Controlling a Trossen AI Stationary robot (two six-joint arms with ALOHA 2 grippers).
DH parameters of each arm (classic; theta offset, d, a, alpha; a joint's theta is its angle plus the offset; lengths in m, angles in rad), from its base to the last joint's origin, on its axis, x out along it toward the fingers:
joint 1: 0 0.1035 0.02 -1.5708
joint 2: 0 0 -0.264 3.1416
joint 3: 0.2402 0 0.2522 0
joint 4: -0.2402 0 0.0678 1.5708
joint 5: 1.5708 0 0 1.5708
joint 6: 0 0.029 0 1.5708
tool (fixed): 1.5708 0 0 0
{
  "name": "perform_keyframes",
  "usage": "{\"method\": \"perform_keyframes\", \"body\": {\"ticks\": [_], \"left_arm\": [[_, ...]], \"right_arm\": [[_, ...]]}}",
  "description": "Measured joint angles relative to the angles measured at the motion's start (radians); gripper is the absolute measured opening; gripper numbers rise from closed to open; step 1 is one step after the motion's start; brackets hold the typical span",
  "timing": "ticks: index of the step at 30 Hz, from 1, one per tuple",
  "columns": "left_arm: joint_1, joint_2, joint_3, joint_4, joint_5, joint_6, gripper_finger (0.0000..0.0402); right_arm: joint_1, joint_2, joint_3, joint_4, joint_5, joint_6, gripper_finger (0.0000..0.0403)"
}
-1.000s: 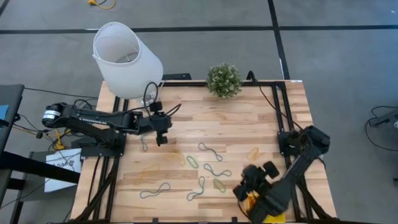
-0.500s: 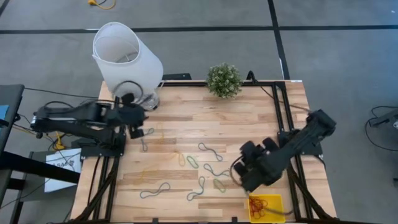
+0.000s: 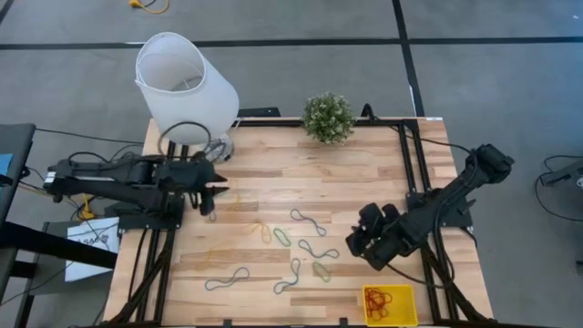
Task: Pick and place rubber bands into bin
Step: Put the yellow rubber band into the yellow basket
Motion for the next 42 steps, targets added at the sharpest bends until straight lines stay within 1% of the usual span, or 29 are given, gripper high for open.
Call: {"method": "perform_keyframes", "body": {"ticks": [1, 3, 6, 8, 13, 16, 21, 26, 29, 35, 42], "left_arm": [[0.0, 0.027, 0.001, 0.027, 0.016, 0.001, 0.0119], [0.0, 0.076, 0.001, 0.027, 0.036, -0.022, 0.0119], [-0.006, 0.17, 0.001, 0.06, 0.043, -0.088, 0.0119], [-0.013, 0.238, 0.0, 0.076, 0.039, -0.105, 0.0119], [-0.033, 0.41, 0.0, 0.169, 0.092, -0.086, 0.0118], [-0.055, 0.492, 0.0, 0.184, 0.118, -0.081, 0.0118], [-0.111, 0.603, 0.0, 0.211, 0.12, -0.081, 0.0119], [-0.166, 0.718, 0.0, 0.299, 0.111, -0.018, 0.0119], [-0.183, 0.781, 0.0, 0.344, 0.107, -0.012, 0.0119], [-0.184, 0.846, 0.0, 0.342, 0.071, -0.044, 0.0119], [-0.192, 0.831, 0.001, 0.325, 0.1, -0.07, 0.0119]], "right_arm": [[-0.003, 0.009, -0.001, -0.001, -0.003, -0.009, 0.0132], [-0.012, 0.021, -0.001, -0.005, -0.011, -0.029, 0.0132], [-0.031, 0.032, 0.0, -0.006, -0.029, -0.074, 0.0133], [-0.049, 0.033, 0.0, -0.005, -0.028, -0.103, 0.0134], [-0.092, 0.033, 0.0, -0.005, -0.029, -0.15, 0.0133], [-0.105, 0.033, 0.0, -0.004, -0.029, -0.195, 0.0133], [-0.118, 0.034, 0.0, 0.009, -0.028, -0.233, 0.0134], [-0.133, 0.034, 0.0, 0.01, -0.028, -0.233, 0.0132], [-0.133, 0.034, 0.0, 0.012, -0.028, -0.233, 0.0132], [-0.133, 0.034, 0.001, 0.016, -0.028, -0.233, 0.0132], [-0.133, 0.034, 0.001, 0.021, -0.029, -0.233, 0.0131]]}}
